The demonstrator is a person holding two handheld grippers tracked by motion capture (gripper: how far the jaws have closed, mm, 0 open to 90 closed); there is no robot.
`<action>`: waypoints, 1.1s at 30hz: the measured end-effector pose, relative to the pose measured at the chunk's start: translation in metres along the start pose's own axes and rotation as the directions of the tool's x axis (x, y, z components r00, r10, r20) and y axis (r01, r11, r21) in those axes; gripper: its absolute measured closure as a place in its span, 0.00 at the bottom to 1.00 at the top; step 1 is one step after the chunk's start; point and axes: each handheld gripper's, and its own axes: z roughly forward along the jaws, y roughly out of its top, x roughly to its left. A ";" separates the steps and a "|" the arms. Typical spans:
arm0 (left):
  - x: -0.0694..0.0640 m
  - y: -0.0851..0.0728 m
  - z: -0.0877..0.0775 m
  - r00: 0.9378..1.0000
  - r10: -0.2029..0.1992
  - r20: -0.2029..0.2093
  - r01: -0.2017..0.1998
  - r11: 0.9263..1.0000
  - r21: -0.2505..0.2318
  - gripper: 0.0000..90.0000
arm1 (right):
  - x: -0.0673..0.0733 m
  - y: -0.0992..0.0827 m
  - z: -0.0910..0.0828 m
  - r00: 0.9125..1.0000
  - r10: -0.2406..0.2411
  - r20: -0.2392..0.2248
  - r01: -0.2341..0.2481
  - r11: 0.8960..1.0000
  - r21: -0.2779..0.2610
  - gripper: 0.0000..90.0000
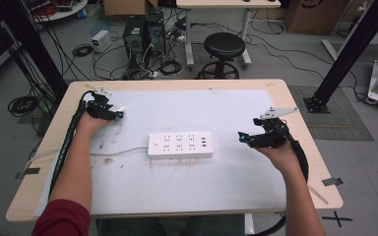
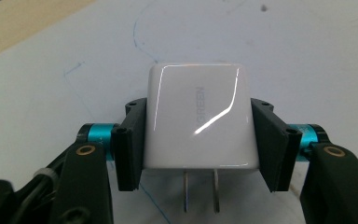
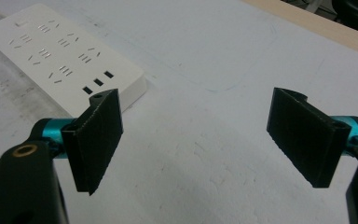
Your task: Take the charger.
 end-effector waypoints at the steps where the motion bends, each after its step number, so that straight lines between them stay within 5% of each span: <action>1: -0.001 0.002 -0.003 1.000 0.011 -0.001 -0.011 1.000 -0.003 0.47 | 0.000 0.000 0.000 1.000 0.006 0.002 -0.006 1.000 0.003 0.21; 10: -0.017 0.016 -0.037 0.998 0.052 0.017 -0.051 0.998 -0.039 0.47 | 0.000 0.001 -0.002 1.000 0.000 -0.011 0.000 1.000 -0.010 0.21; 13: -0.032 0.022 -0.063 0.998 0.063 0.026 -0.060 0.995 -0.083 0.47 | 0.001 0.003 -0.007 1.000 -0.003 -0.022 0.003 1.000 -0.022 0.21; 16: -0.035 0.023 -0.068 0.997 0.076 0.032 -0.073 0.994 -0.086 0.47 | 0.002 0.003 -0.008 1.000 0.000 -0.021 -0.001 1.000 -0.023 0.21; 17: -0.053 0.028 -0.092 0.995 0.085 0.043 -0.080 0.992 -0.097 0.47 | 0.002 0.005 -0.012 1.000 -0.012 -0.028 0.011 0.999 -0.034 0.21; 20: -0.057 0.029 -0.098 0.995 0.089 0.050 -0.083 0.991 -0.100 0.47 | 0.003 0.006 -0.014 1.000 -0.005 -0.029 0.004 0.999 -0.039 0.21; 21: -0.072 0.030 -0.115 0.992 0.114 0.050 -0.107 0.987 -0.123 0.47 | 0.004 0.007 -0.016 1.000 -0.006 -0.024 0.005 0.998 -0.056 0.21; 23: -0.082 0.029 -0.126 0.989 0.133 0.059 -0.123 0.982 -0.141 0.47 | 0.005 0.008 -0.017 0.999 -0.011 -0.031 0.009 0.998 -0.057 0.21; 26: -0.082 0.029 -0.126 0.989 0.133 0.059 -0.123 0.982 -0.141 0.47 | 0.005 0.008 -0.017 0.999 -0.011 -0.032 0.010 0.999 -0.052 0.21; 27: -0.096 0.025 -0.140 0.984 0.154 0.087 -0.137 0.976 -0.171 0.47 | 0.005 0.008 -0.017 0.999 -0.011 -0.032 0.010 0.999 -0.052 0.21; 33: -0.109 0.017 -0.153 0.978 0.179 0.109 -0.154 0.967 -0.204 0.47 | 0.008 0.010 -0.021 0.999 -0.028 -0.044 0.025 0.998 -0.055 0.21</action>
